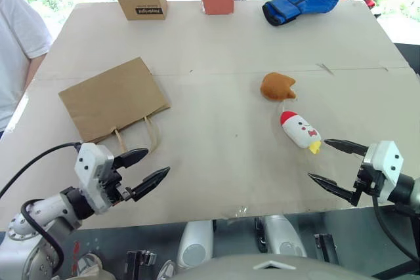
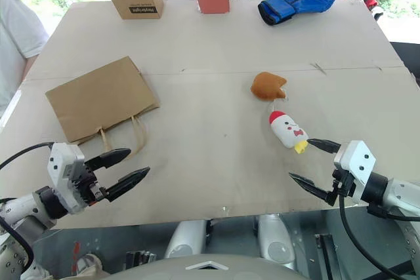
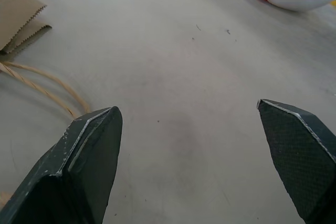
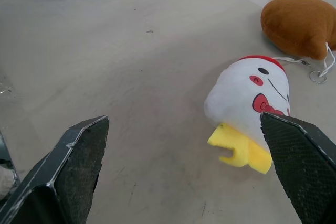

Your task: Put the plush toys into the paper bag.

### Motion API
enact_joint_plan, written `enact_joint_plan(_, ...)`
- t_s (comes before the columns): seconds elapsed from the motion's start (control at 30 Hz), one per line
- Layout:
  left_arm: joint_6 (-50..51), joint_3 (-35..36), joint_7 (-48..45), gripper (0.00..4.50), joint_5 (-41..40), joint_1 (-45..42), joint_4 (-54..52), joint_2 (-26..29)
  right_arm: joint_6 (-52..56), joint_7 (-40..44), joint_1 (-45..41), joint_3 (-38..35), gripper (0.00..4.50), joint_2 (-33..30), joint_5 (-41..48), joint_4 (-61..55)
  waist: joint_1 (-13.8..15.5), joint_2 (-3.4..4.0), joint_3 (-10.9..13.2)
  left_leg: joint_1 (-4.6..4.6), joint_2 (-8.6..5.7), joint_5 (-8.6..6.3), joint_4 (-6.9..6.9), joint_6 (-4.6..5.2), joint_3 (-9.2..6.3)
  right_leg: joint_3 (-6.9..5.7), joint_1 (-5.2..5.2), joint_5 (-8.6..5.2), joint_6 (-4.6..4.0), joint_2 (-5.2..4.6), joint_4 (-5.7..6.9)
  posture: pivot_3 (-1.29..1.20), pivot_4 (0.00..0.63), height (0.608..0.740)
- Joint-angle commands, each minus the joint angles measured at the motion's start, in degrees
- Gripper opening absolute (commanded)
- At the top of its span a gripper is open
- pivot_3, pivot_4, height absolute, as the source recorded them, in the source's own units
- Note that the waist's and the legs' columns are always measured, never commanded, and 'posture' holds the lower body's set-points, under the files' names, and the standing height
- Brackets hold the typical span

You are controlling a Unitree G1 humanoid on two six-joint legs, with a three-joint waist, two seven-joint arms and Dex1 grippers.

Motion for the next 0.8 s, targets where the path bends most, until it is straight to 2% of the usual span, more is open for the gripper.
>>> enact_joint_plan(0.03, -0.31, 1.92, 0.34, 4.44, -1.18, -1.56, 1.04, 0.68, -0.86, -1.01, -2.97, 1.27, 4.50, 1.36, 1.59, -2.19, 0.00, 0.00, 0.00, 0.00, 0.00, 0.00, 0.00, 0.00, 0.00, 0.00, 0.00, 0.00, 0.00, 0.00, 0.00, 0.00, 0.150, 0.740)
enact_joint_plan(0.13, -0.07, 6.74, 0.30, 4.44, -2.86, -3.81, 4.72, 1.85, 1.09, -3.28, -8.33, 5.93, 4.50, 3.31, 3.01, -4.50, -0.26, -0.02, 0.00, 0.06, 0.13, 0.00, 0.01, -0.01, 0.01, 0.00, -0.04, 0.00, 0.01, 0.12, 0.05, 0.00, 0.150, 0.740)
enact_joint_plan(0.3, -4.73, 10.90, -1.77, 4.44, 1.55, -5.20, 10.63, 4.67, 1.90, -3.73, -12.02, 9.94, 4.50, 3.83, 3.19, -5.08, 0.00, -0.09, -0.06, 0.04, 0.30, 0.00, 0.03, -0.01, 0.10, -0.03, -0.06, 0.00, 0.00, 0.21, 0.03, 0.00, 0.150, 0.740)
enact_joint_plan(0.37, -11.27, 11.68, -4.00, 4.44, 6.78, -4.56, 14.67, 6.24, 1.67, -3.67, -13.34, 11.97, 4.50, 4.10, 2.52, -4.81, -0.01, -0.19, -0.12, 0.00, 0.31, 0.00, 0.03, 0.00, 0.15, -0.03, -0.07, 0.02, -0.03, 0.19, 0.00, 0.00, 0.150, 0.740)
enact_joint_plan(0.47, -26.18, 11.62, -7.73, 4.44, 16.91, -2.25, 22.61, 9.21, 1.71, -4.26, -14.28, 13.66, 4.50, 4.78, 2.56, -5.04, -0.01, -0.21, -0.14, -0.02, 0.33, 0.00, -0.01, 0.00, 0.17, -0.03, -0.14, 0.11, -0.23, 0.21, -0.01, 0.00, 0.150, 0.740)
enact_joint_plan(0.6, -41.60, 8.13, -9.27, 4.44, 25.36, -3.54, 32.25, 12.38, 0.28, -5.32, -14.92, 16.54, 4.50, 6.25, 0.38, -4.55, 0.07, -0.23, -0.15, -0.03, 0.38, 0.00, -0.09, 0.00, 0.23, -0.01, -0.22, 0.10, -0.31, 0.19, 0.01, 0.00, 0.150, 0.740)
enact_joint_plan(0.8, -50.57, 1.40, -4.19, 4.44, 32.77, -9.93, 36.71, 12.14, 0.29, -7.24, -16.05, 18.56, 4.50, 7.85, -1.26, -4.58, 0.16, -0.44, -0.28, -0.09, 0.52, -0.01, -0.10, -0.01, 0.99, -0.05, -0.22, 0.10, -0.30, -0.23, 0.02, 0.00, 0.150, 0.740)
